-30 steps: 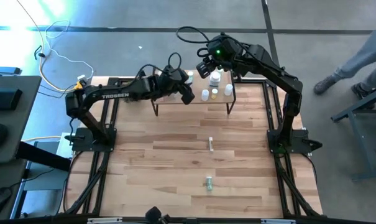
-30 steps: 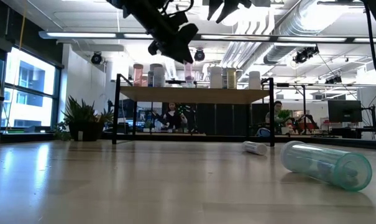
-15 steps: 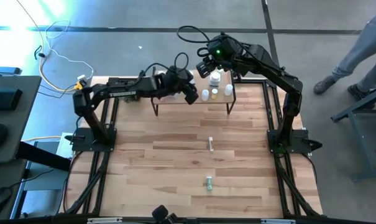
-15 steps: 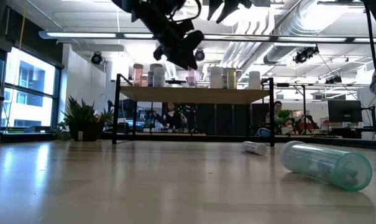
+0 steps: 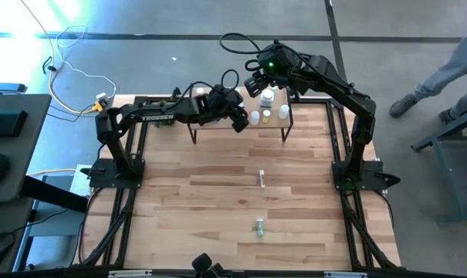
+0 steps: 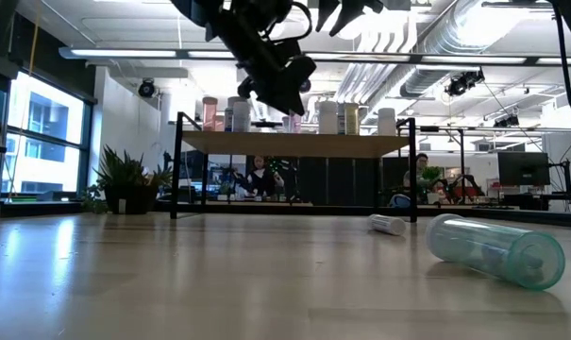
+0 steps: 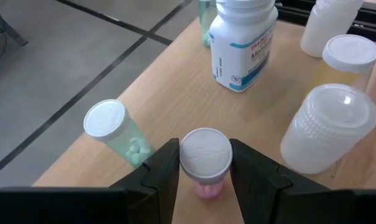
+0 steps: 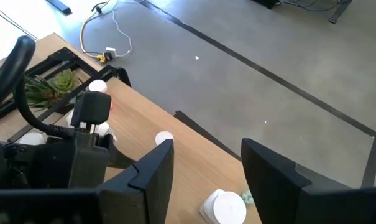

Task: Pick and place medicine bottles onto shelf by color
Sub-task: Put the pink pill bottle on the shelf

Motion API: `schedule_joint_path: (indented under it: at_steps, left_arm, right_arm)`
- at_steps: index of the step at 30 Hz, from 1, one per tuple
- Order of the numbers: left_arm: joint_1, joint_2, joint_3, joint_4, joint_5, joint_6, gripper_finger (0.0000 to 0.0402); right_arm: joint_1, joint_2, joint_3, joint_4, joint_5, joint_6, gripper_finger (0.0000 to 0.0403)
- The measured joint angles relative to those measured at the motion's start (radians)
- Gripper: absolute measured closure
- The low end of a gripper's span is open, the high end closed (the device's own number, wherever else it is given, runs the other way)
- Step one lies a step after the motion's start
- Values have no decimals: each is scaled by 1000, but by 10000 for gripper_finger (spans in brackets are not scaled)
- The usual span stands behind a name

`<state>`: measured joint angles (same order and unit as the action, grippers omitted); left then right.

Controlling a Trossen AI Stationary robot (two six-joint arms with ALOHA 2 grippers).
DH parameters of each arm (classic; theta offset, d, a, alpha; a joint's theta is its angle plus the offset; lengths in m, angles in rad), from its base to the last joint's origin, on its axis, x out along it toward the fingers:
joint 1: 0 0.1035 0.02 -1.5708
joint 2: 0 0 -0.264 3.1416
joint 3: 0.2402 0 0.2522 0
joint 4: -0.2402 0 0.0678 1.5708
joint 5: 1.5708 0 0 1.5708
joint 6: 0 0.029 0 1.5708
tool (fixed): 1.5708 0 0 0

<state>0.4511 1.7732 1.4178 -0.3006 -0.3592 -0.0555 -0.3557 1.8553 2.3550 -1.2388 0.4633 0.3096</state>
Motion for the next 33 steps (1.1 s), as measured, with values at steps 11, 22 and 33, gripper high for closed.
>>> schedule_joint_path:
  at_steps: [11, 22, 33]
  left_arm:
    - [0, 1, 0, 0, -11, 33, 280]
    - [0, 4, -3, -11, -11, 102, 247]
    - [0, 5, -3, -3, -16, 104, 191]
  right_arm:
    - [0, 0, 0, 0, 0, 0, 224]
    - [0, 0, 0, 0, 2, 4, 224]
    - [0, 0, 0, 0, 2, 4, 224]
